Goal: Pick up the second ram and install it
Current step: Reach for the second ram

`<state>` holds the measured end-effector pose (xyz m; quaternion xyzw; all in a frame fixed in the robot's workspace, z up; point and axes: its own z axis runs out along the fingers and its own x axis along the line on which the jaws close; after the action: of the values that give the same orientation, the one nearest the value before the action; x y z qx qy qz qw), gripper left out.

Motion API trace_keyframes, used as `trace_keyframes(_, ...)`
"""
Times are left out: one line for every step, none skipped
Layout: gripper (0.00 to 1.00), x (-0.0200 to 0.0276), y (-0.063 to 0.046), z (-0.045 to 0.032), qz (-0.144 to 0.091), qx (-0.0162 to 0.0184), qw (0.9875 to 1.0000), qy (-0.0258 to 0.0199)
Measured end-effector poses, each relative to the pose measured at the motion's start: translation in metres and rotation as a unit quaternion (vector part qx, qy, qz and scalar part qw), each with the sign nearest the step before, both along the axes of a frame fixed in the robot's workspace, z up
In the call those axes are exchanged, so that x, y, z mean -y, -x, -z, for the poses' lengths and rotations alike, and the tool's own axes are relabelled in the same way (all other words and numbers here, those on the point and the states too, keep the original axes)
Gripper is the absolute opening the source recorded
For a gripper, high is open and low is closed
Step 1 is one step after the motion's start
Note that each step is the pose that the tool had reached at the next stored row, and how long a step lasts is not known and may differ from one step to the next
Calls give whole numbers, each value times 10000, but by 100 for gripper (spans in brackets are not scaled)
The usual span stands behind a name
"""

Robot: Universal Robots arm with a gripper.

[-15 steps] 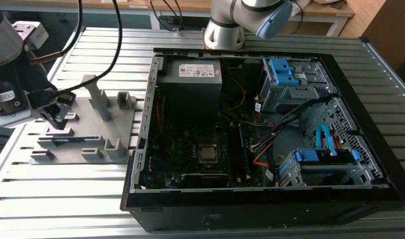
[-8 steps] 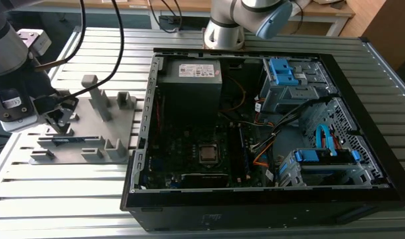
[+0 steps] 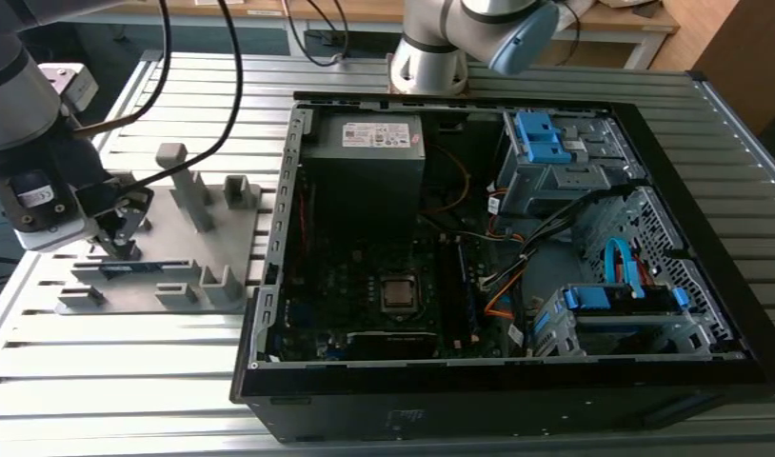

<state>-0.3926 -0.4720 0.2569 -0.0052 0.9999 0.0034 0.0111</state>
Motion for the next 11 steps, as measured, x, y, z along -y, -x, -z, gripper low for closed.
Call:
trace_keyframes(10,-16,0,10,-5,0,10000,36)
trace_keyframes(10,-33,1,22,-10,1,10000,60)
trace_keyframes(10,-48,1,33,-17,1,10000,83)
trace_keyframes(10,-63,1,51,-25,1,10000,88)
trace_keyframes(10,-78,2,69,-29,2,10000,89)
trace_keyframes(10,-87,5,88,-31,3,10000,88)
trace_keyframes(10,-96,8,106,-33,1,10000,89)
trace_keyframes(10,-105,10,124,-35,1,10000,89)
trace_keyframes(10,-113,14,141,-37,1,10000,89)
trace_keyframes(10,-122,19,159,-39,1,10000,89)
trace_keyframes(10,-130,23,177,-41,2,10000,89)
